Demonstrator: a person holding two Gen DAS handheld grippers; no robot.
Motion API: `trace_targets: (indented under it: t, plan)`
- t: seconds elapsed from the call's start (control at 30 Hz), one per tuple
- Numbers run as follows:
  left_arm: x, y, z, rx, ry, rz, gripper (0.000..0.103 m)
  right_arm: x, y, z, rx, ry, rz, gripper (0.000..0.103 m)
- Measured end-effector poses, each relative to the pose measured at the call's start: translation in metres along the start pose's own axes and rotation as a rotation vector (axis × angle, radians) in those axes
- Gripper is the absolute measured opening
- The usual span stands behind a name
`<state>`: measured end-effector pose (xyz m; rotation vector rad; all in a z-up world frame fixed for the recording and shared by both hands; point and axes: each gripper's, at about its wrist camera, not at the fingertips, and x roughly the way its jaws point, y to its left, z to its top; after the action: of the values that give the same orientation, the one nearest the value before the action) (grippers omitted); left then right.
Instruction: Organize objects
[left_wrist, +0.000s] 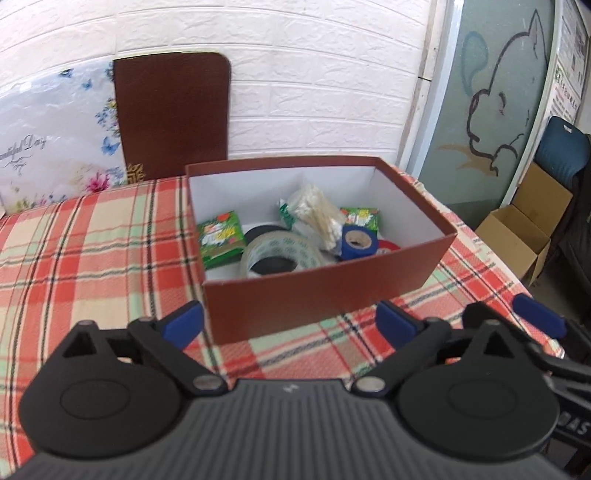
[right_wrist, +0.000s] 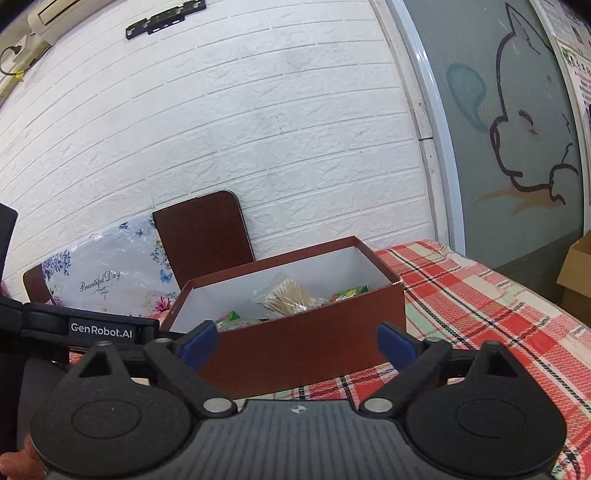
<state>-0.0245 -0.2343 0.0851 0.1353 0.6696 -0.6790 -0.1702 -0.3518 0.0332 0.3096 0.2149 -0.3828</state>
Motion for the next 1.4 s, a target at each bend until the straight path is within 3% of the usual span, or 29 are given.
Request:
trace_targets:
  t: [0.3, 0.5, 0.6, 0.97, 1.4]
  plan:
    - [-0.034, -0.004, -0.012, 0.029, -0.097, 0.095, 0.103, -0.018, -0.002, 0.005, 0.046, 0.030, -0.006, 0.103]
    - [-0.050, -0.007, -0.018, -0.024, -0.142, 0.112, 0.103, -0.025, -0.013, 0.003, 0.080, 0.077, -0.017, 0.103]
    - [-0.053, -0.016, -0.026, -0.009, -0.167, 0.166, 0.103, -0.031, -0.016, -0.001, 0.071, 0.078, -0.030, 0.103]
    - [-0.064, -0.042, -0.042, 0.029, -0.154, 0.163, 0.103, -0.055, -0.033, -0.004, 0.091, 0.032, -0.084, 0.103]
    - [-0.082, -0.057, -0.054, 0.064, -0.158, 0.256, 0.103, -0.077, -0.042, -0.009, 0.111, 0.034, -0.056, 0.103]
